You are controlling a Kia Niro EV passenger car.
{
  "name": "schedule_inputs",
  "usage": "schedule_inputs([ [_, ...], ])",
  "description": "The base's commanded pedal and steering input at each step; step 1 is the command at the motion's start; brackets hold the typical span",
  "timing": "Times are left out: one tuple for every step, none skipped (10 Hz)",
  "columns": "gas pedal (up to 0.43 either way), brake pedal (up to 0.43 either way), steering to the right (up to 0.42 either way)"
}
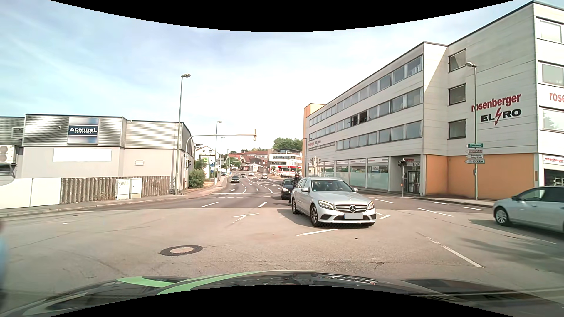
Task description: Follow the waypoints while adhering to traffic rules and regulations
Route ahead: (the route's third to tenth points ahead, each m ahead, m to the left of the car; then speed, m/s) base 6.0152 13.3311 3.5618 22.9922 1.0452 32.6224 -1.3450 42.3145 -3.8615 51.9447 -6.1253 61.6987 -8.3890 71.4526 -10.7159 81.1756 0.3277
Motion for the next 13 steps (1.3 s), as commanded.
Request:
schedule_inputs([
  [0.000,0.177,-0.159],
  [0.000,0.165,-0.158],
  [0.000,0.159,-0.159],
  [0.000,0.152,-0.159],
  [0.000,0.152,-0.159],
  [0.000,0.152,-0.159],
  [0.000,0.152,-0.158],
  [0.000,0.152,-0.159],
  [0.000,0.152,-0.158],
  [0.000,0.159,-0.157],
  [0.000,0.171,-0.156],
  [0.000,0.183,-0.157],
  [0.000,0.183,-0.156],
])
